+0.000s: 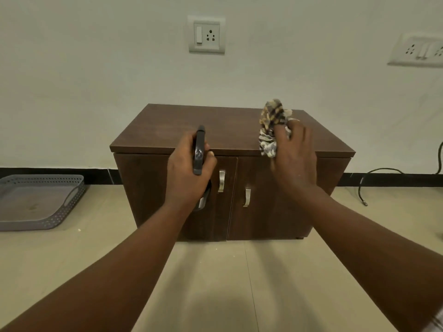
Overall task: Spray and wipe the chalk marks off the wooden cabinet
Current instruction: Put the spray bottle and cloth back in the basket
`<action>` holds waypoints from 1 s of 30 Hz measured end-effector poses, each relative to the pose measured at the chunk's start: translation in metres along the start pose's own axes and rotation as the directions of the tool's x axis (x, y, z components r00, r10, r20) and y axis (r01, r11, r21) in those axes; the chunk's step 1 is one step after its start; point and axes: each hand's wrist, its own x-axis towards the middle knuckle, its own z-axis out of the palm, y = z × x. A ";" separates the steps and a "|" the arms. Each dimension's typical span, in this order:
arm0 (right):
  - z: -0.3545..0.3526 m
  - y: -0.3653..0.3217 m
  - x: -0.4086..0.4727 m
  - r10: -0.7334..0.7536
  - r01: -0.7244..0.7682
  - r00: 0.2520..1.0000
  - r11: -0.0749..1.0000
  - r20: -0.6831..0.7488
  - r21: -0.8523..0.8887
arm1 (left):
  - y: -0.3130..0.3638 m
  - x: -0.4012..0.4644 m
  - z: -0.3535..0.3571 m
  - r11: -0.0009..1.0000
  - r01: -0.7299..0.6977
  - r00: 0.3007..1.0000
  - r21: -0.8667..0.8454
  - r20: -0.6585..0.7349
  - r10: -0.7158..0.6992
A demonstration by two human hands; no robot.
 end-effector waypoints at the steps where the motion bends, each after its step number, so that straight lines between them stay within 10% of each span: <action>1: -0.006 -0.005 0.007 -0.021 0.021 1.000 1.000 -0.013 -0.001 | 0.008 0.007 -0.001 1.000 -0.018 1.000 -0.002 -0.009 0.018; 16: -0.089 -0.032 0.140 -0.117 0.108 0.974 0.992 -0.194 -0.060 | 0.112 0.144 -0.041 0.989 -0.135 0.985 0.054 -0.104 0.140; 30: -0.252 -0.052 0.302 -0.096 0.096 0.995 0.995 0.011 0.002 | 0.284 0.285 -0.107 0.998 0.040 0.995 0.044 -0.092 -0.035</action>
